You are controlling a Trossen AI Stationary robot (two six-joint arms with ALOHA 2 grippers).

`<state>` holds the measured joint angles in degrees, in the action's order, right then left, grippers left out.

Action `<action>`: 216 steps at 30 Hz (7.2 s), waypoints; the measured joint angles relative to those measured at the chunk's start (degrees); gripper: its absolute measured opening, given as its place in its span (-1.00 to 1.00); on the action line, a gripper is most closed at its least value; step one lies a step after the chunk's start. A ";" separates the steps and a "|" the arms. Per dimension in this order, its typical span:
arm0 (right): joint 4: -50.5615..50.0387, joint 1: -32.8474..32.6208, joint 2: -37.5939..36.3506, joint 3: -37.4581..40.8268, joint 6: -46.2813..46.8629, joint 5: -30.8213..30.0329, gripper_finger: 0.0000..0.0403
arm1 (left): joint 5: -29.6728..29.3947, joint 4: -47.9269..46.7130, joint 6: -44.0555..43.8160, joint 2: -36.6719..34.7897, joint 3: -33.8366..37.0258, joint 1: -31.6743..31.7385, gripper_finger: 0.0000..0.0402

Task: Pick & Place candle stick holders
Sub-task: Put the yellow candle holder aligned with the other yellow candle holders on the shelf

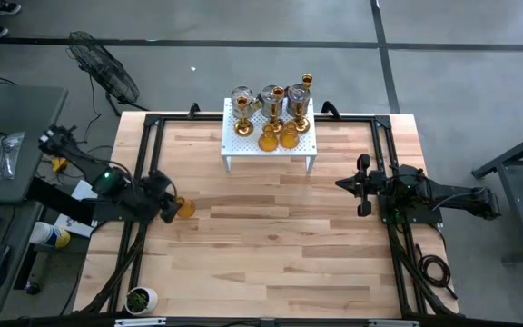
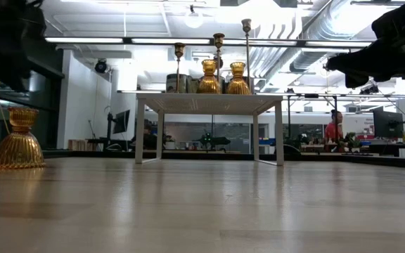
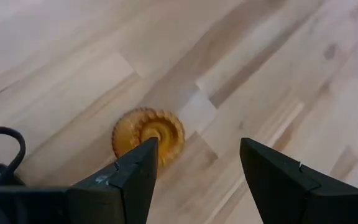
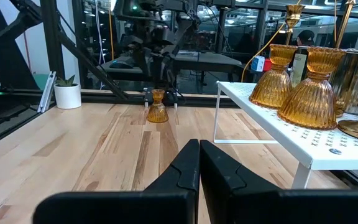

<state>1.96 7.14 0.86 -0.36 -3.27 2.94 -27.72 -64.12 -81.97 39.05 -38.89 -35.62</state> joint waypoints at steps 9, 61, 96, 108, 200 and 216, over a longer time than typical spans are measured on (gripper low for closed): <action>-0.02 0.00 0.00 0.02 0.00 0.00 -0.98 | -6.26 -2.62 -11.42 5.14 0.00 -13.60 0.11; -0.02 0.00 0.00 0.02 0.00 0.02 -0.98 | -15.94 7.03 -48.42 39.65 2.78 -23.64 0.11; -0.02 0.00 0.00 0.02 0.01 0.00 -0.98 | -10.49 4.02 -41.22 42.60 2.89 -23.64 0.41; -0.02 0.00 0.00 0.01 0.01 0.00 -0.98 | -16.94 0.26 -39.78 42.60 5.00 -23.62 0.71; -0.02 0.01 -0.01 0.00 0.00 0.02 -0.98 | -31.97 -14.16 -38.93 42.07 -7.07 -8.57 -0.35; -0.04 0.01 -0.01 0.01 0.01 0.02 -0.98 | -40.90 -1.13 -6.35 42.07 -20.93 5.83 -0.35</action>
<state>1.92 7.14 0.86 -0.35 -3.25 2.96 -68.62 -65.25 -88.31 81.12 -59.82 -29.79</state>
